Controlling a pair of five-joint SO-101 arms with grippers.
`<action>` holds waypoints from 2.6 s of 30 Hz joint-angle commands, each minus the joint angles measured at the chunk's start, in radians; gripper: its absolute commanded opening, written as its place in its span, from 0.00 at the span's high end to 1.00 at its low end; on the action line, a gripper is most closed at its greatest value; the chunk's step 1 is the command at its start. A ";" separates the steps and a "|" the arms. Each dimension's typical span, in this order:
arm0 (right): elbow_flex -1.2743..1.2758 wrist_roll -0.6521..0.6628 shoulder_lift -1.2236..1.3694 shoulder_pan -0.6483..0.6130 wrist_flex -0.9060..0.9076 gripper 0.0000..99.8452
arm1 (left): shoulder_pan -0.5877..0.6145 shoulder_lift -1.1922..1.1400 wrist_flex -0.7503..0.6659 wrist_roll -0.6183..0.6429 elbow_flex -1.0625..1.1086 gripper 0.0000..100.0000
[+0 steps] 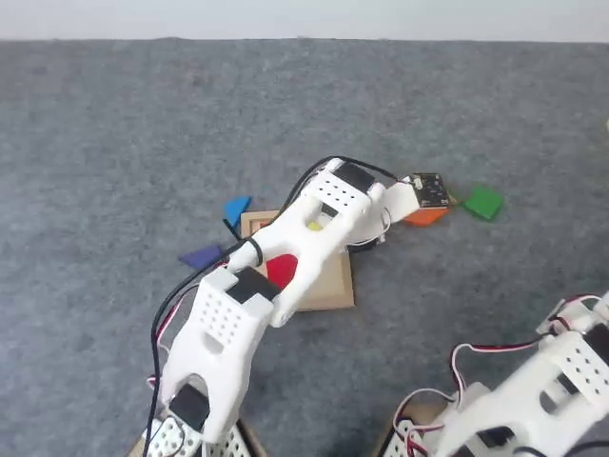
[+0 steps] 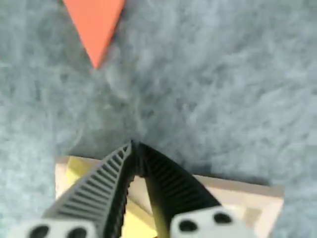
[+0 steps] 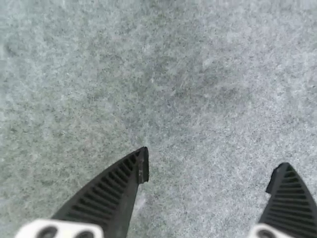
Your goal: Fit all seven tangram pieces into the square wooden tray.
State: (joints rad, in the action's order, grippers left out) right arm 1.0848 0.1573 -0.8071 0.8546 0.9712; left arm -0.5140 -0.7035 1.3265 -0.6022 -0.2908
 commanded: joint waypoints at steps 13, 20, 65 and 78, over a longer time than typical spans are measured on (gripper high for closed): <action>-0.009 0.012 -0.028 -0.010 -0.021 0.62 | 0.057 0.117 0.020 -0.012 -0.033 0.98; -0.009 0.012 -0.028 -0.010 -0.021 0.62 | 0.109 0.126 0.029 -0.015 -0.031 0.98; -0.011 0.012 -0.028 -0.012 -0.021 0.62 | 0.203 0.101 0.021 0.008 -0.001 0.98; -0.009 0.012 -0.028 -0.012 -0.021 0.62 | 0.115 0.190 -0.012 0.012 0.091 0.98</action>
State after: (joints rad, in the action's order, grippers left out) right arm 1.0848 0.1573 -0.8071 0.8546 0.9712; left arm -0.3867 -0.5792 1.3602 -0.5838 -0.2156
